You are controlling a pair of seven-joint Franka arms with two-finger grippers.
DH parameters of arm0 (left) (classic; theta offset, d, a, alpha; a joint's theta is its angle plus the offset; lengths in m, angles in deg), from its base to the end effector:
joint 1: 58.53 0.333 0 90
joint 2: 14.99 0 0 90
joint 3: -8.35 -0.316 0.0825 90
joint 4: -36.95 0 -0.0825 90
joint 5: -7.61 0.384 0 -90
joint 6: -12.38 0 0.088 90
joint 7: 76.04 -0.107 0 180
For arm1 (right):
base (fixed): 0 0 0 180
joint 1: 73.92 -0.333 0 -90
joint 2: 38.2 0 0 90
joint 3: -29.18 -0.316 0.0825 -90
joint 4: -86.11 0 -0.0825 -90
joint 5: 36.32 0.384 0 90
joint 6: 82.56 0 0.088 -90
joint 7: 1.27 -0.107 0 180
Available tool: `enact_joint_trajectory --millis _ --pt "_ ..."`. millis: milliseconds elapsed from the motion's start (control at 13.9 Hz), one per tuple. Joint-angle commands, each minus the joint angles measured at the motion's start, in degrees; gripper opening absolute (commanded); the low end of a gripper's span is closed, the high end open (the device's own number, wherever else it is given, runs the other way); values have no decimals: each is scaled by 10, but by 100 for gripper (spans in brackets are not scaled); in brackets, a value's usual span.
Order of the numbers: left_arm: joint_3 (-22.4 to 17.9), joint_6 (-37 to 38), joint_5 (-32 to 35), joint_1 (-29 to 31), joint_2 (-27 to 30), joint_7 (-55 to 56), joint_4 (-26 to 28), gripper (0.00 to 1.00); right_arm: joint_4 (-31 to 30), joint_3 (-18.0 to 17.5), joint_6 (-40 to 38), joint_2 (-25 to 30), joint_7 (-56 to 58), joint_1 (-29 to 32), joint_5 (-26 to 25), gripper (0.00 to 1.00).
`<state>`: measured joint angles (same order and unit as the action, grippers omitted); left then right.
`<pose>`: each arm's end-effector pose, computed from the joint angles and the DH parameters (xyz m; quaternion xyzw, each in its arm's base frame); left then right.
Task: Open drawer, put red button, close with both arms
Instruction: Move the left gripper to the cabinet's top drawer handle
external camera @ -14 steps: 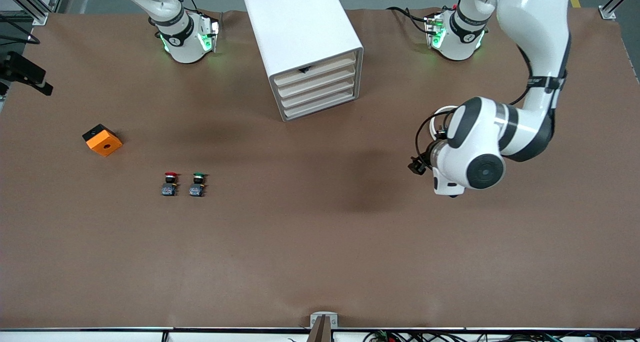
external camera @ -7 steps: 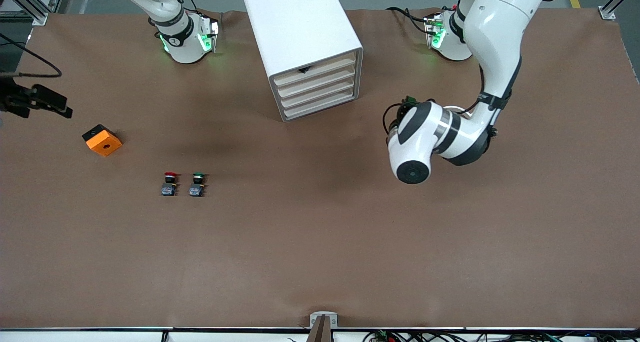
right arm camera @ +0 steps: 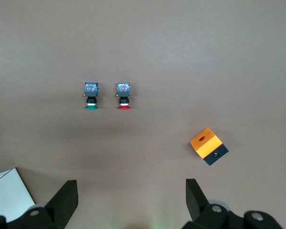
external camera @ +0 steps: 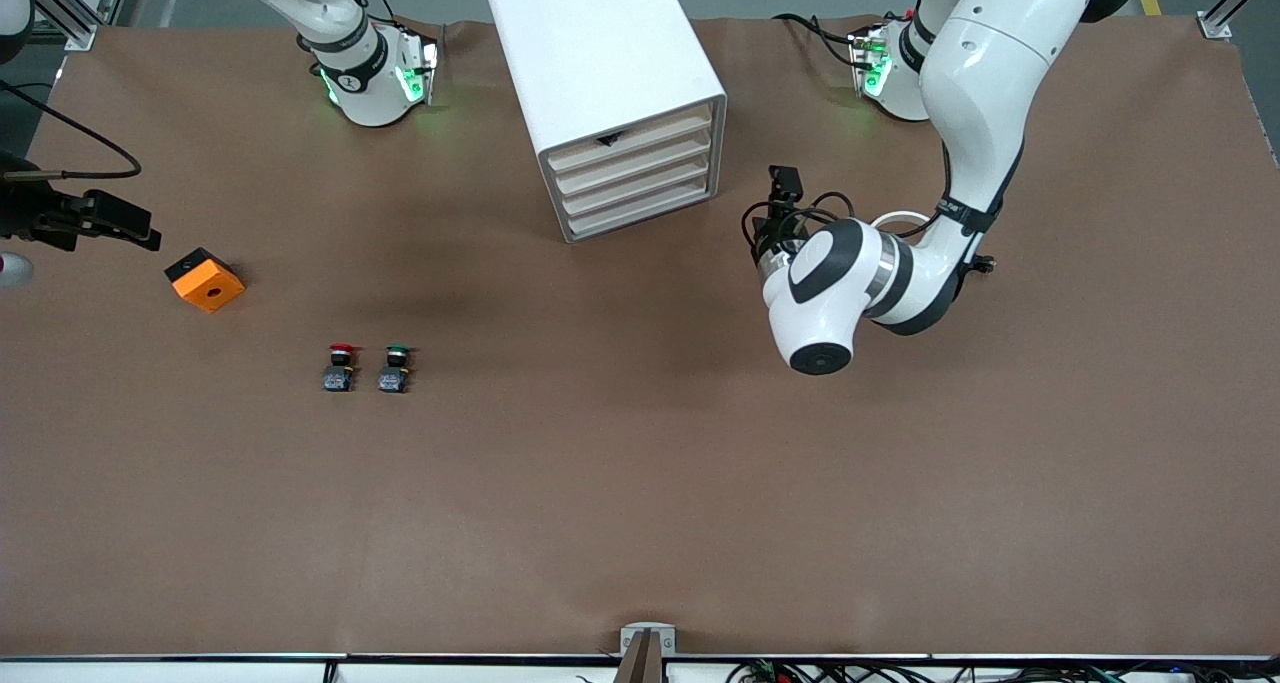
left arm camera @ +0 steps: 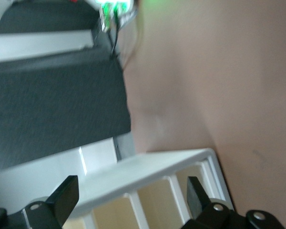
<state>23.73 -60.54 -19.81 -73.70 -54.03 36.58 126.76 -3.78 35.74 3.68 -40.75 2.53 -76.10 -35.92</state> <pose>0.4867 -0.3336 0.2498 -0.6136 -0.5729 0.4405 0.3181 0.5580 -0.0406 0.5954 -0.9985 0.0051 0.0537 0.0048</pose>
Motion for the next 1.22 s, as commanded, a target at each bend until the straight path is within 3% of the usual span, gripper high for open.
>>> enact_joint_trajectory --millis 0,144,576,864,1080,1152 --pt "16 16 -52 13 -30 54 -36 100 11 3 -6 -4 4 -5 0 100" --pt "21 16 -82 14 -46 112 -38 100 13 4 4 -32 4 1 -5 100" --pt "25 15 -142 -6 -104 186 -60 100 16 6 10 -49 -4 4 -1 100" --pt "25 16 -147 -34 -118 197 -65 82 -18 6 41 -47 -6 15 43 100" --pt "31 16 -149 -50 -119 197 -64 62 -90 6 130 -43 -16 13 47 100" --pt "31 16 -149 -53 -120 196 -63 60 -111 5 163 -43 -26 10 47 100"
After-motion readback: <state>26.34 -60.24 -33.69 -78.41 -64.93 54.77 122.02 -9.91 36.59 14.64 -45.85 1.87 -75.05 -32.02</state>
